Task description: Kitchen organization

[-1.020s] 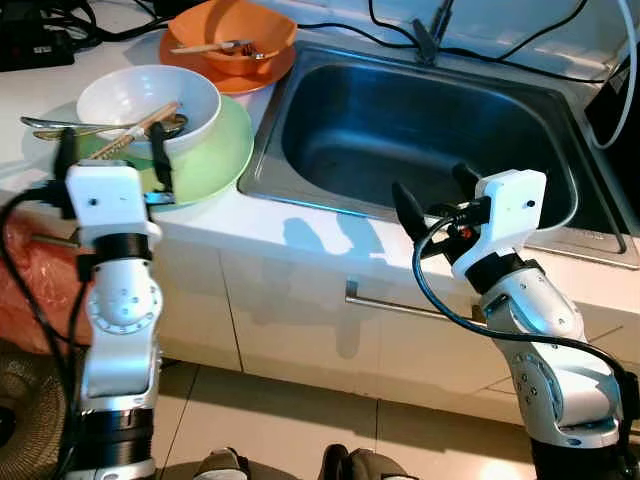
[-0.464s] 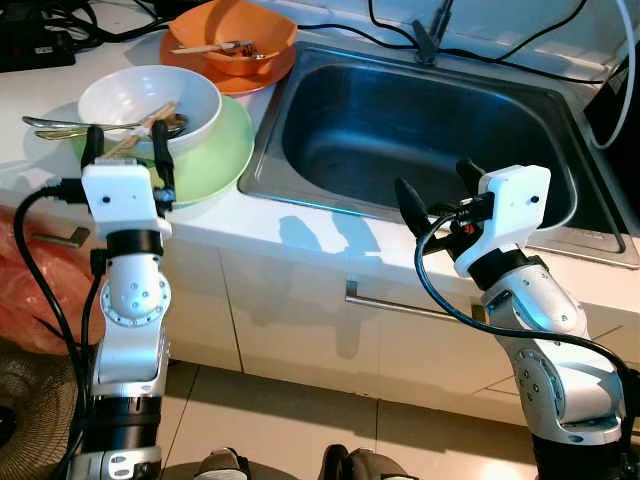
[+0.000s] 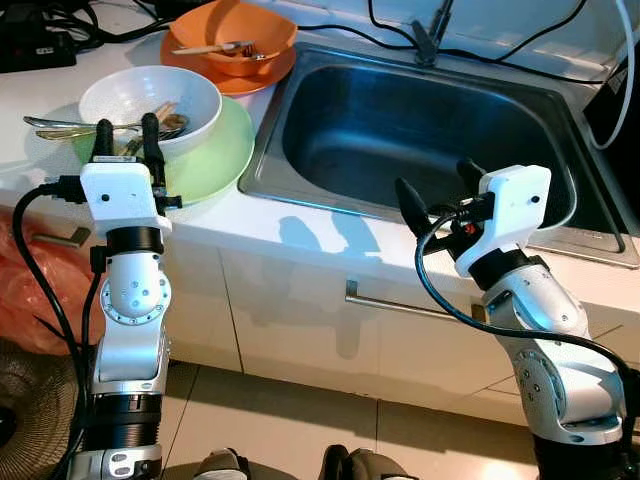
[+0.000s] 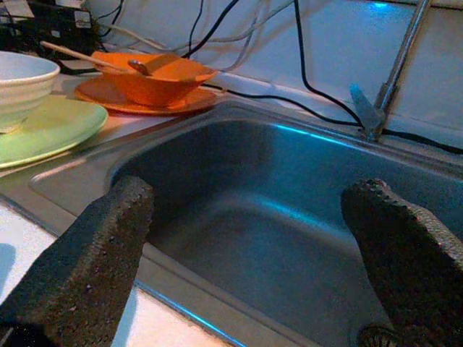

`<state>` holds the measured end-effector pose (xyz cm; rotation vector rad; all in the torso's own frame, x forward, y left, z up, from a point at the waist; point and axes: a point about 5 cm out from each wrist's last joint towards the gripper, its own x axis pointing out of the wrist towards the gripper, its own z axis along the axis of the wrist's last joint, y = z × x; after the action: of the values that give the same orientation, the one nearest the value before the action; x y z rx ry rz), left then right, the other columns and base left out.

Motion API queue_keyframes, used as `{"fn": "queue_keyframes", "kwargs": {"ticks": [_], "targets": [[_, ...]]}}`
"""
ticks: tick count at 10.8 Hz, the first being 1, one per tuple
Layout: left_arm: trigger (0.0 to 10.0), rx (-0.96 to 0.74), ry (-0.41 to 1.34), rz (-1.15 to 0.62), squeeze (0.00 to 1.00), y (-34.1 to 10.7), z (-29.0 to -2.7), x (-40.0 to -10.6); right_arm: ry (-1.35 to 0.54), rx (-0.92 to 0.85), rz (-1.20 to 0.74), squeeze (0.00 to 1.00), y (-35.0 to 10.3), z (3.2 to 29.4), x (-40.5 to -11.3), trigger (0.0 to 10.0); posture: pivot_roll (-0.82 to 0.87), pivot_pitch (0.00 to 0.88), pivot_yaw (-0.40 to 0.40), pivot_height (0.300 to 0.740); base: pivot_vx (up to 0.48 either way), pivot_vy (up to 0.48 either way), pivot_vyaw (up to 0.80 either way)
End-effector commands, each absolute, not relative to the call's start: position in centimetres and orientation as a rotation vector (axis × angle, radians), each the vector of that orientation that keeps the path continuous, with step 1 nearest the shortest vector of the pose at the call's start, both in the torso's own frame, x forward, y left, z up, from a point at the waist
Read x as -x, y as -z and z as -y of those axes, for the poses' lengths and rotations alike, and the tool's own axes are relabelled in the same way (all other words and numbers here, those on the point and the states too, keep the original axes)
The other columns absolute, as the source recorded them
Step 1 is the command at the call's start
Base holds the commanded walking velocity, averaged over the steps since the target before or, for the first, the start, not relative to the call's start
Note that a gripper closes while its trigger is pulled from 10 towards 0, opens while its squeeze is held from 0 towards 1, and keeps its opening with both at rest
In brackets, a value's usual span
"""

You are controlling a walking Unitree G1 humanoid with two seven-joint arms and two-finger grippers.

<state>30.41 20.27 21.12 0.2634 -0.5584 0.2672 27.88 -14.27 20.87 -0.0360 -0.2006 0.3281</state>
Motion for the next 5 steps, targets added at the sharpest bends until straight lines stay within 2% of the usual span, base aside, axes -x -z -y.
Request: {"fn": "queue_keyframes", "kwargs": {"ticks": [1, 5], "targets": [[0.0, -0.259, -0.253, 0.555, 0.00, -20.95, -19.84, -30.63, -0.311, 0.049, 0.199, 0.00, -20.91, 14.89, -27.90, 10.0, -0.05, 0.145, -0.109, 0.740, 0.000, 0.000, 0.00], [0.0, -0.254, -0.251, 0.561, 0.00, -21.04, -19.78, -30.60, -0.312, 0.049, 0.197, 0.00, -20.84, 14.86, -27.78, 10.0, -0.05, 0.148, -0.109, 0.740, 0.000, 0.000, 0.00]]}}
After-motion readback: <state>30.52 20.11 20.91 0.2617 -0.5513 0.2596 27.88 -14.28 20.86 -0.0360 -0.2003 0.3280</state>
